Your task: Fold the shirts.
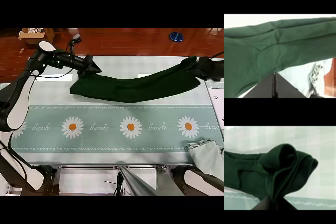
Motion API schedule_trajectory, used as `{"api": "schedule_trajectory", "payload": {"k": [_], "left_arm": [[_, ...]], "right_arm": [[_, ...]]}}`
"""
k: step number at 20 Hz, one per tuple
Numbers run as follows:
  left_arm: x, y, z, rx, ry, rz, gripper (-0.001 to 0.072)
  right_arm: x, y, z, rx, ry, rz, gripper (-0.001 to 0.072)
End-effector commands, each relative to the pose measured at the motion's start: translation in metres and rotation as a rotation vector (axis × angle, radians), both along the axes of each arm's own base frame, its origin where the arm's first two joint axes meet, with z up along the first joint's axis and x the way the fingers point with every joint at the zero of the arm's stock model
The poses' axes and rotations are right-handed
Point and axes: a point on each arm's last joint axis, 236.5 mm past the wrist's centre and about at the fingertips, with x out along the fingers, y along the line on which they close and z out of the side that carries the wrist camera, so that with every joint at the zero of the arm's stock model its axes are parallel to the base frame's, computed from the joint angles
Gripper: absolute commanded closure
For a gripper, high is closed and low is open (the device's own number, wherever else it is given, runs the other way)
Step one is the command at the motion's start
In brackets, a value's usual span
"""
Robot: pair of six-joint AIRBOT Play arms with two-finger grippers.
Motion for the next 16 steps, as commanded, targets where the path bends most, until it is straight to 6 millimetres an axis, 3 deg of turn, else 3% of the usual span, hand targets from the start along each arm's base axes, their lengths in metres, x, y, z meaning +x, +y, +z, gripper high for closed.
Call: {"api": "schedule_trajectory", "payload": {"k": [1,4,7,13,16], "left_arm": [[0.004,0.004,0.009,0.001,-0.036,0.006,0.0685],[-0.006,0.016,0.036,-0.013,-0.059,-0.029,0.0684],[-0.036,-0.005,0.053,-0.012,-0.082,-0.137,0.0684],[-0.103,-0.095,0.003,0.045,0.003,-0.33,0.0684],[-0.115,-0.136,-0.018,0.058,-0.012,-0.31,0.0684]], "right_arm": [[-0.029,-0.003,0.025,-0.062,-0.009,-0.021,0.0676],[-0.042,-0.008,0.027,-0.106,0.009,-0.023,0.0677],[-0.043,-0.01,0.026,-0.115,0.014,-0.031,0.0677],[-0.051,-0.006,0.029,-0.109,0.022,-0.021,0.0676],[-0.058,-0.004,0.042,-0.12,-0.012,-0.026,0.0676]]}}
